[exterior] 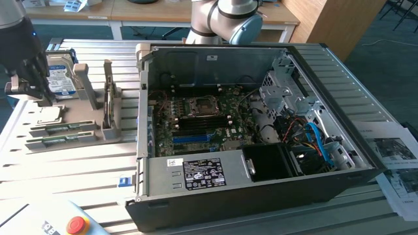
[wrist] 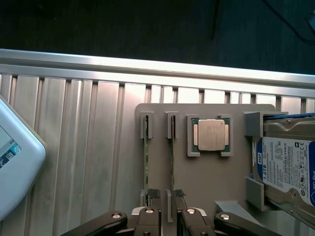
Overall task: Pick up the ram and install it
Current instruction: 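Pick up the ram and move it above insertion slot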
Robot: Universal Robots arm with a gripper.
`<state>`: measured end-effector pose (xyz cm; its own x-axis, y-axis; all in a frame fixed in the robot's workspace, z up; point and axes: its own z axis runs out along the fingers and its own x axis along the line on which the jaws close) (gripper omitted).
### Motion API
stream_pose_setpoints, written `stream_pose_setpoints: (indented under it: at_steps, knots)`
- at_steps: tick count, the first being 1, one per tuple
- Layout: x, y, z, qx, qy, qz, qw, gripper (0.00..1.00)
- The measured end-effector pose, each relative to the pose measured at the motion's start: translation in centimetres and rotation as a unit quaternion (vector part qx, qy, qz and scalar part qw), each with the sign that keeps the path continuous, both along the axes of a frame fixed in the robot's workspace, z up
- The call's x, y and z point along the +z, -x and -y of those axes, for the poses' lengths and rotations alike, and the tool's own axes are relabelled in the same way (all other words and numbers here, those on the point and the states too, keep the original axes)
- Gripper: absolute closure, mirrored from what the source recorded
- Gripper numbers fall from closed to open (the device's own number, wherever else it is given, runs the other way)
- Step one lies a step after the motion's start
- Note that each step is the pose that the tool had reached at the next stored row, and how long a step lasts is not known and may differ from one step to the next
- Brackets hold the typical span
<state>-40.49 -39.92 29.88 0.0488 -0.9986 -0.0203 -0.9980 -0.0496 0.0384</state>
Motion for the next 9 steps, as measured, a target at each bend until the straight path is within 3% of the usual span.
stream_pose_setpoints:
  at_steps: [9]
  knots:
    - [0.0,0.0,0.18,0.0,0.0,-0.0001,1.0,0.76]
